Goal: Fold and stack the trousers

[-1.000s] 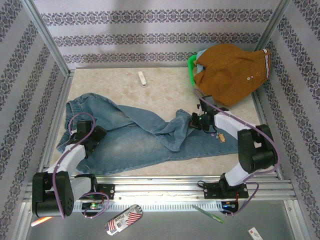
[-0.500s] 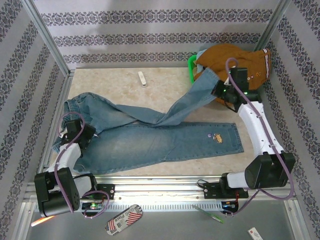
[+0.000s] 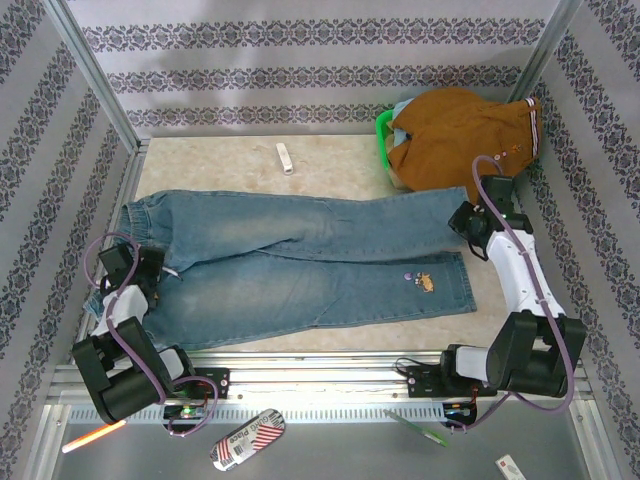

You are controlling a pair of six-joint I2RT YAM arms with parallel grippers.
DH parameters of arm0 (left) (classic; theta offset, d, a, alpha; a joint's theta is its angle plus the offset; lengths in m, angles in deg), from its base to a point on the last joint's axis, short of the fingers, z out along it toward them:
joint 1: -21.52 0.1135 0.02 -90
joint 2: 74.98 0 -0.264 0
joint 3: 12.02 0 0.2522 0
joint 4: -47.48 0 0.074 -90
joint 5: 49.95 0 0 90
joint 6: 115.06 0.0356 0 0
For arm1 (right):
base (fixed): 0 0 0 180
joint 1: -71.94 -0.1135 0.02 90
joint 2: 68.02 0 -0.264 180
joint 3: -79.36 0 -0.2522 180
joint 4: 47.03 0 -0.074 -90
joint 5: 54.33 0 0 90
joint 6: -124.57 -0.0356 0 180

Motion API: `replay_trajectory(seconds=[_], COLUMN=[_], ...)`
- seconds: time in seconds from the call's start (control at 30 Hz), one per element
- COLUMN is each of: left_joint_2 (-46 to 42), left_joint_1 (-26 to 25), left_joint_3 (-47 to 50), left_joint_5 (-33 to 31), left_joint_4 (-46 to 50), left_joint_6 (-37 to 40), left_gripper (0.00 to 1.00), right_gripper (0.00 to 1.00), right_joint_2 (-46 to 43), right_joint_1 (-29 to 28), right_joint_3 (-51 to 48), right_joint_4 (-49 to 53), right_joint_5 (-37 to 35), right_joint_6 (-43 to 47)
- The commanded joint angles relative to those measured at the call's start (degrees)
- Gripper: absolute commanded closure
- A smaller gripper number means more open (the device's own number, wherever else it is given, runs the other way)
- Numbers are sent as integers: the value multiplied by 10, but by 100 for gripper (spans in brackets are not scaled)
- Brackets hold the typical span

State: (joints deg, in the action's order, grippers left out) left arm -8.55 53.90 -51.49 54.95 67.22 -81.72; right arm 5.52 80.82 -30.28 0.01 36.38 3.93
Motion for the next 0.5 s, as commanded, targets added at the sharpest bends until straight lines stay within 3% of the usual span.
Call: replay_trajectory(seconds=[0.0,0.13,0.27,0.37,0.47], left_joint_2=[-24,-90,-140,-102,-19], left_joint_1=[3,-33,-147,-213,-217], left_joint_3=[-42,-74,-76,-91,-152], left_joint_5=[63,79,20,-19,-42], left_joint_4=[17,70,81,53,55], left_joint_6=[2,22,34,41,63], left_gripper=[0,0,0,0,0], right_gripper=[53,47,48,48,49], right_joint_2=[-15,-65,-75,-21,43], right_joint_1=[-1,-32,-161,-266,-327], right_joint_3=[2,-14,-30,-22,6], right_joint_4=[-8,0,-10,-35,-45], right_joint_5=[17,33,38,52,51], right_joint_6=[-9,-13,-39,-52,-54])
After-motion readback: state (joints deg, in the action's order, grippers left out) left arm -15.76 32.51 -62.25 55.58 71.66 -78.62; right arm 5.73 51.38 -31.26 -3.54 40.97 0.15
